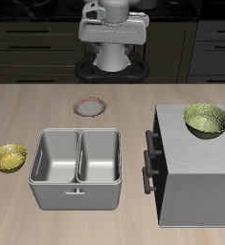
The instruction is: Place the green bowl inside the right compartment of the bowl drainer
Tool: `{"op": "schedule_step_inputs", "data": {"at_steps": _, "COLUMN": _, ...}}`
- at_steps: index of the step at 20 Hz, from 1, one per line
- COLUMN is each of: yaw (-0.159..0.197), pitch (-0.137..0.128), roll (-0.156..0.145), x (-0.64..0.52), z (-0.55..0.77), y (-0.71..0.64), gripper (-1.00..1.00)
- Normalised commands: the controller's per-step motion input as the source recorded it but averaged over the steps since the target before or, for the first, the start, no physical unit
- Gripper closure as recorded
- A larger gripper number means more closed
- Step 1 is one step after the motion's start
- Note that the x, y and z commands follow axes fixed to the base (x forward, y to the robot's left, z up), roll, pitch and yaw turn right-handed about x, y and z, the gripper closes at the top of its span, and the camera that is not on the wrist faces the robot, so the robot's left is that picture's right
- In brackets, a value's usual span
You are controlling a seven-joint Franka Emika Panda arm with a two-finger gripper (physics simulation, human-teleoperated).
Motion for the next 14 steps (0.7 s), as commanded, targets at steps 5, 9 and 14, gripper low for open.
{"op": "schedule_step_inputs", "data": {"at_steps": 5, "yaw": -0.002, "pitch": 0.020, "roll": 0.051, "x": 0.29, "z": 0.01, "y": 0.34, "gripper": -1.00}}
{"op": "schedule_step_inputs", "data": {"at_steps": 9, "yaw": 0.025, "pitch": 0.002, "roll": 0.039, "x": 0.32, "z": 0.03, "y": 0.40, "gripper": -1.00}}
{"op": "schedule_step_inputs", "data": {"at_steps": 14, "yaw": -0.010, "pitch": 0.034, "roll": 0.046, "x": 0.38, "z": 0.01, "y": 0.31, "gripper": -1.00}}
